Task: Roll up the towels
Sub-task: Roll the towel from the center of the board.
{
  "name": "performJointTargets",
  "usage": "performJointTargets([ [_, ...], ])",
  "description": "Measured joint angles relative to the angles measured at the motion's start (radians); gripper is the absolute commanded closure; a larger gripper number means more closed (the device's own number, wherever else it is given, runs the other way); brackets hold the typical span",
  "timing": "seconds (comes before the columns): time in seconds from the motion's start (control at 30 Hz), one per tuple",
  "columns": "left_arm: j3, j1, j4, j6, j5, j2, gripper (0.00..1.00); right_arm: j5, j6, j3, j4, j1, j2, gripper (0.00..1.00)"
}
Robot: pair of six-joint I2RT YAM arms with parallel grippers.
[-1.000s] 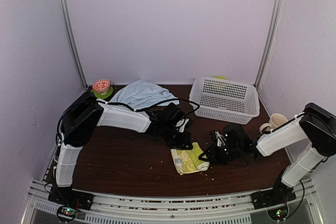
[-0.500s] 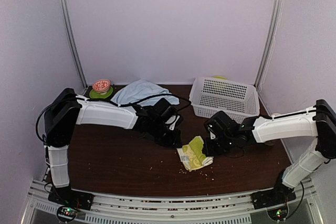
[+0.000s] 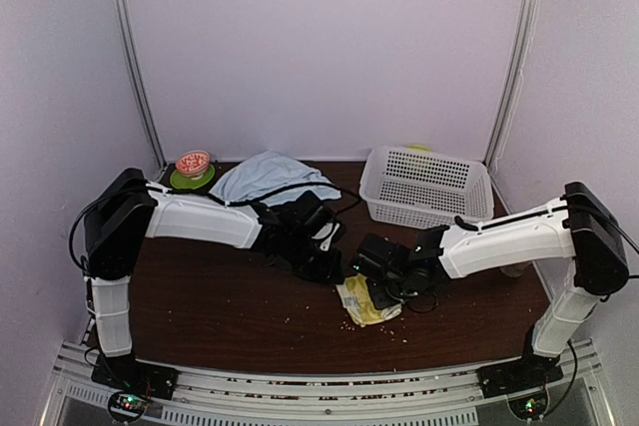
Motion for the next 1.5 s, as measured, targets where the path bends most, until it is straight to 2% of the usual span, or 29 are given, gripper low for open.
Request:
performJointTargets([
  [0.2,0.0,0.0,0.019,0.0,0.004,0.014,0.93,0.076,0.019,0.005,-0.008,0.05,0.001,1.0],
  [0.6,0.003,0.0,0.035,-0.01,0.021,0.069,0.98,0.09,0.003,-0.021,0.056,0.077,0.034,1.0],
  [0.87,0.006,0.0,0.042,-0.02,0.031,0.074,1.0,0.081,-0.022,-0.021,0.09,0.097,0.034,0.84],
  [1.3,0.006,0.0,0.045,-0.021,0.031,0.074,1.0,0.01,-0.039,-0.023,0.169,0.103,0.022,0.69],
  [1.5,0.006,0.0,0.047,-0.022,0.031,0.074,1.0,-0.035,-0.04,-0.044,0.224,0.103,0.008,0.66],
])
